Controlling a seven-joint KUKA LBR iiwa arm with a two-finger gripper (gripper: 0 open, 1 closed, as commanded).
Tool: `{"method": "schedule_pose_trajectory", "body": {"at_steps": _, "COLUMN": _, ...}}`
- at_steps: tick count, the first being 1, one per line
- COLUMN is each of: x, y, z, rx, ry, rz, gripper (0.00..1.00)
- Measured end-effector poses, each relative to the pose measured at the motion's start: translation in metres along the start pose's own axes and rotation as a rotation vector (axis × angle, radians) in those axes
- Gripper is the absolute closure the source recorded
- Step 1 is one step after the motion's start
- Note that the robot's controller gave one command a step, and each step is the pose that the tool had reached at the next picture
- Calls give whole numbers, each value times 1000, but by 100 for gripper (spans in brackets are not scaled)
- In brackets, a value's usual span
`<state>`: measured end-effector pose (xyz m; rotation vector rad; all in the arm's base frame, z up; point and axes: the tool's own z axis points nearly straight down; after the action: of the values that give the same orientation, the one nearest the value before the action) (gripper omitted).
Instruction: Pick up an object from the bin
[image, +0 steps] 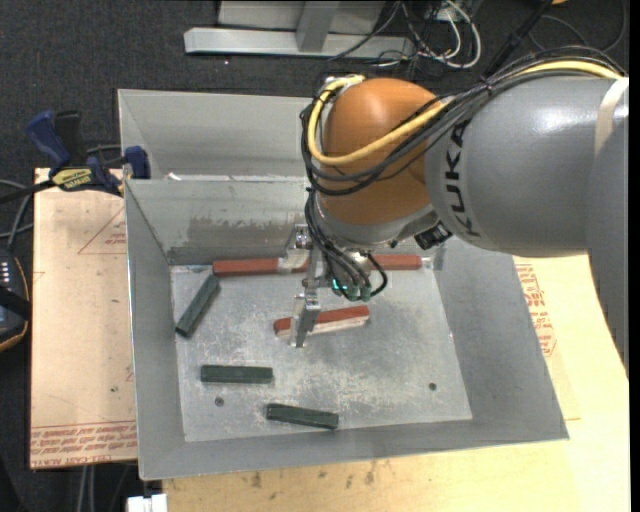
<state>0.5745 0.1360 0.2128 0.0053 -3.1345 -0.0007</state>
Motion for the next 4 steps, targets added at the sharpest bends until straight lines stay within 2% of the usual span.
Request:
{"method": "schedule_pose_trajectory", "body": {"at_steps": 1, "x": -2, "y": -1, "z": -5, "rx": -1, "ry": -8, "rz": 3, "gripper": 0}}
{"method": "schedule_pose_trajectory", "body": {"at_steps": 2, "x": 0, "y": -3, "z": 45, "rx": -1, "ry": -15, "rz": -47, "gripper": 0}}
{"method": "schedule_pose_trajectory", "body": {"at_steps": 3, "x": -9, "y": -45, "z": 131, "rx": -5, "ry": -28, "rz": 74, "gripper": 100}}
{"method": "schedule_pose_trajectory", "body": {"at_steps": 4, "x": -9, "y": -45, "z": 131, "rx": -5, "ry": -28, "rz": 74, "gripper": 100}}
